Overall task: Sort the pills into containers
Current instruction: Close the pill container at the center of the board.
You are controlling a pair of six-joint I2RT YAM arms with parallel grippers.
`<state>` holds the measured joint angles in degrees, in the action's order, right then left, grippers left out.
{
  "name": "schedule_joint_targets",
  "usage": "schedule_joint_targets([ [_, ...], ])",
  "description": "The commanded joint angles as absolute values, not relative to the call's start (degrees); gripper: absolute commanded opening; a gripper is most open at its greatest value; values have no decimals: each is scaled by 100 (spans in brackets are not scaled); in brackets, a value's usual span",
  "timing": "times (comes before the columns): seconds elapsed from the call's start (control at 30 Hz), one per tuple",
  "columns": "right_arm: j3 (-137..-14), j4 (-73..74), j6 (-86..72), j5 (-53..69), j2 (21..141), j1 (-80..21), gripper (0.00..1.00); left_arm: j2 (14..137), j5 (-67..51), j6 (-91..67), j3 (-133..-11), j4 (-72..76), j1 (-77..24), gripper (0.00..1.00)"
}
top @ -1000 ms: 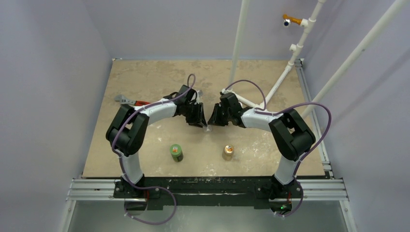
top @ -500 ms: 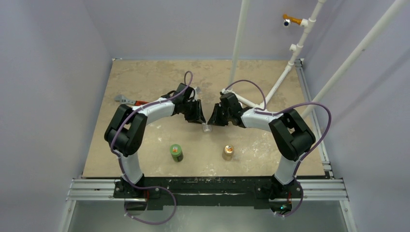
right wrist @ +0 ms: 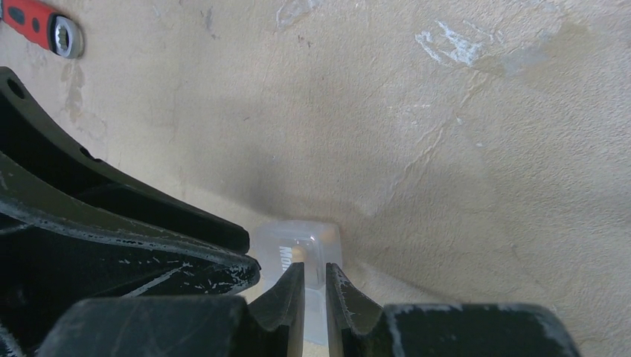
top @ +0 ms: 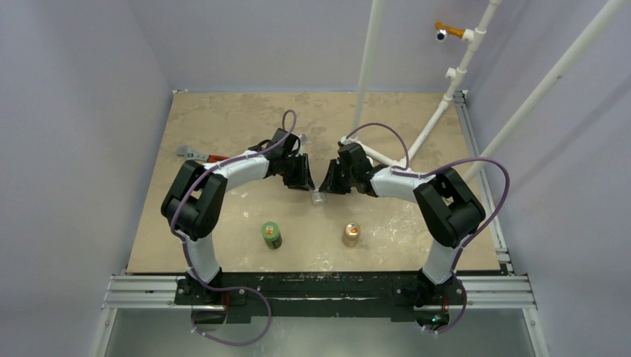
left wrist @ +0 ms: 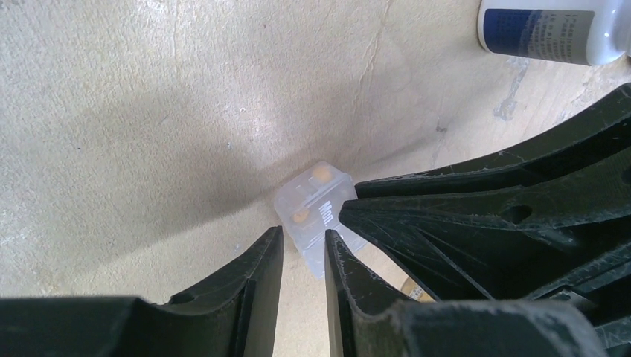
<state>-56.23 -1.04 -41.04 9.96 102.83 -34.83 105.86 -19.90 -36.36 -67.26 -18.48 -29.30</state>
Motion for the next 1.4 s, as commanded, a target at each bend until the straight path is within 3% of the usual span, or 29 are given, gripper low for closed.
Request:
schedule_joint_targets([
  [0.0, -5572, 255, -3990, 765, 10521, -3543, 11, 10664, -1940, -3610, -6724, -1781, -2890, 25],
  [1.0, -5557, 229, -3973, 837, 10643, -3573, 11, 11031, -1453, -3556, -6623, -1983, -3179, 7],
  [1.2, -5624, 307, -3965, 828, 10520, -3575, 12, 10754, -1448, -3554, -6688, -2030, -3124, 10],
  [1.37, -5810, 492, -3981, 814, 10315, -3564, 21, 10443, -1491, -3439, -6978, -2189, -3027, 15],
])
